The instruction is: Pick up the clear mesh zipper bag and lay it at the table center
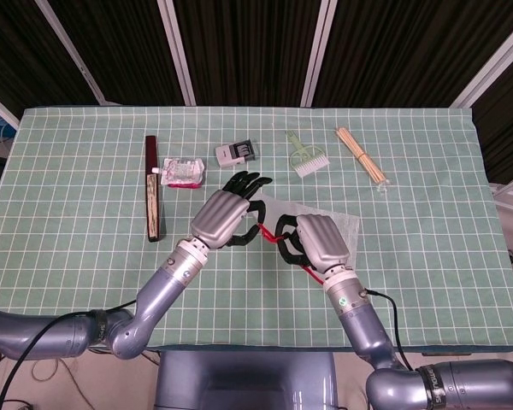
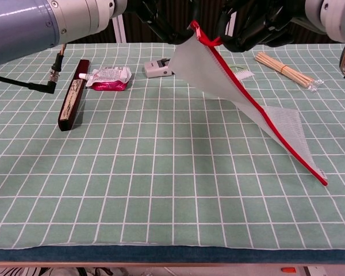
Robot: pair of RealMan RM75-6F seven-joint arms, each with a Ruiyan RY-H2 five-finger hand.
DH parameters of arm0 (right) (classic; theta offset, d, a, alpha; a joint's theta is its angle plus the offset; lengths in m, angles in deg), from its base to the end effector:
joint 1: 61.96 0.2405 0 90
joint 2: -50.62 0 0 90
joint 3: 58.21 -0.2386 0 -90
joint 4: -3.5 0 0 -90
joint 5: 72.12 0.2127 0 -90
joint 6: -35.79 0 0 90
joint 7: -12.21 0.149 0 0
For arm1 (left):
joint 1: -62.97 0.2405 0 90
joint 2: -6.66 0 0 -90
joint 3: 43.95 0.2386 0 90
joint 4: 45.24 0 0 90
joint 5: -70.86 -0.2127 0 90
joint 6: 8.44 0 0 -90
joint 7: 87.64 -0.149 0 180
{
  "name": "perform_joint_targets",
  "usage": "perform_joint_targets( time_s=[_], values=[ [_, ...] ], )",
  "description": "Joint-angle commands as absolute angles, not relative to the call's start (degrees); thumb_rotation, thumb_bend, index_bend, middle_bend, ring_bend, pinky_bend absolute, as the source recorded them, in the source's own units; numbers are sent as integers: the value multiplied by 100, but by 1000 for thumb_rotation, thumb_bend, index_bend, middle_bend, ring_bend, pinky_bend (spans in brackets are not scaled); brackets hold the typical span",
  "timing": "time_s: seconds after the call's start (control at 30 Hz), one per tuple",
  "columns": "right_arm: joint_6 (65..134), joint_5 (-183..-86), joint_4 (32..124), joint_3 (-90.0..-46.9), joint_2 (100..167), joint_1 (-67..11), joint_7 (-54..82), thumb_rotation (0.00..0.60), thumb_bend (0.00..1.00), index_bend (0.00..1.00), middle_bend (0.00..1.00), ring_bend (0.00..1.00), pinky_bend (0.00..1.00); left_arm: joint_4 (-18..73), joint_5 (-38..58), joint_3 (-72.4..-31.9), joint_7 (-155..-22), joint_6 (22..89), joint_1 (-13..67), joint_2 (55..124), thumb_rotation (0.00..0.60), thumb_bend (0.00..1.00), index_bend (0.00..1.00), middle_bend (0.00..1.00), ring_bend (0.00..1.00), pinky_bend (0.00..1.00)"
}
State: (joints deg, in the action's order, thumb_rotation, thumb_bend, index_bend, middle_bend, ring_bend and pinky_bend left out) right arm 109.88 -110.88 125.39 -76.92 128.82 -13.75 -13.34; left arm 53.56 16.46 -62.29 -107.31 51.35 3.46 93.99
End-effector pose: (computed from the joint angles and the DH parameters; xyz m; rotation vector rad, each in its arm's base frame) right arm -0.0327 -0.2961 0.0552 1.5843 -1.3288 1.2052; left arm 0.0238 0.3388 0.0055 -1.9090 -0.9733 -1.3470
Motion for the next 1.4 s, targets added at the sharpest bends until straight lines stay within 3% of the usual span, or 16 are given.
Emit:
perform_joint_targets(
  time_s=[0.03,0.73,1.4],
  values=[
    [10989,-11085,12546,-7668,12883,-1402,-1315,600,639,641,1000,1000,959,5361,1565,-6318,-10664,5301,385,9451,600,434,614,105,0,0],
    [11060,-11042,12509,-7633,12907,-1502,-1355,600,640,649,1000,1000,959,5382,1300,-6675,-10328,5622,515,9457,600,433,614,105,0,0],
    [10918,-10893,12089,-7635,12404,-1894,-996,600,640,649,1000,1000,959,5549,1131,-6754,-10107,5674,825,8799,600,434,615,105,0,0]
  ],
)
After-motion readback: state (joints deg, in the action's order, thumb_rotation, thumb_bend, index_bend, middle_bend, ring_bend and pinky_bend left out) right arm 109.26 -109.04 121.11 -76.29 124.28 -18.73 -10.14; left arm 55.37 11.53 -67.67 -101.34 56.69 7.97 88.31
